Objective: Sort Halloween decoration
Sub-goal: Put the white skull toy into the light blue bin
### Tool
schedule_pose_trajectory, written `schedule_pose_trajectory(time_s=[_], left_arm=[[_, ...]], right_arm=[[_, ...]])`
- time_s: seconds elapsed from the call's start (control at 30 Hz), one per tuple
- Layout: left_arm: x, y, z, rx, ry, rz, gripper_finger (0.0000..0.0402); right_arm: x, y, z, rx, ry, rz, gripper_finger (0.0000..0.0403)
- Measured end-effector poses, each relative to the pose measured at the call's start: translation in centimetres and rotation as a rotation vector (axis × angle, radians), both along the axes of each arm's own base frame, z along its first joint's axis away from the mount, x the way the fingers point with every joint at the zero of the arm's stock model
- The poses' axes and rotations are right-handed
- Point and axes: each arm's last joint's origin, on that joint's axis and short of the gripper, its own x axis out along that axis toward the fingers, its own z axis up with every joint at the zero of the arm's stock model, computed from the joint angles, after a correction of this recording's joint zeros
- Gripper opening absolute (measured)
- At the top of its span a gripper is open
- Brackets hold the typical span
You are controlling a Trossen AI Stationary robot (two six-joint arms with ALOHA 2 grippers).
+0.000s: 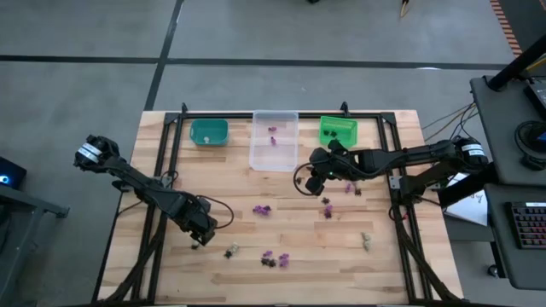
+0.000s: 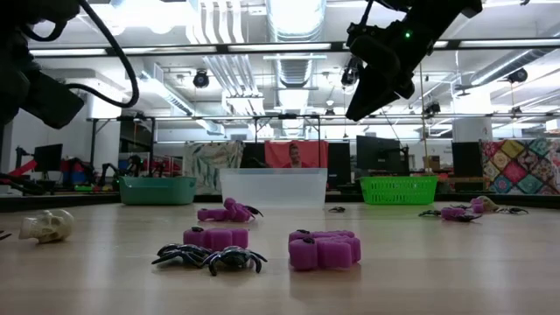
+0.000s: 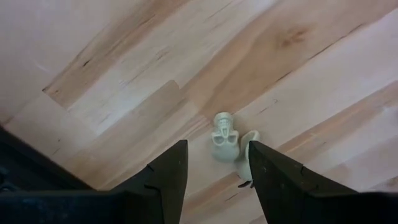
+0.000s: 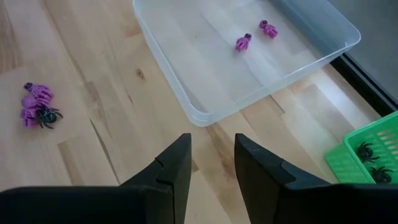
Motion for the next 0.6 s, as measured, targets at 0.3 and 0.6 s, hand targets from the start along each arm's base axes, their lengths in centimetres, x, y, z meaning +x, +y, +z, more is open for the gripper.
schedule_pose_trajectory(time_s=[0.3,0.6], left_arm=[[0.15,-0.08,-0.37,-0.016,-0.030,0.009,0.0153],[0.18,-0.13,-0.38,0.001,-0.039,0.043,0.0153]], right_arm=[[0.00,0.00,0.00,0.000,0.000,0.000,0.0105],[0.01,0.00,0.01,0.000,-0.001,0.000,0.0106]])
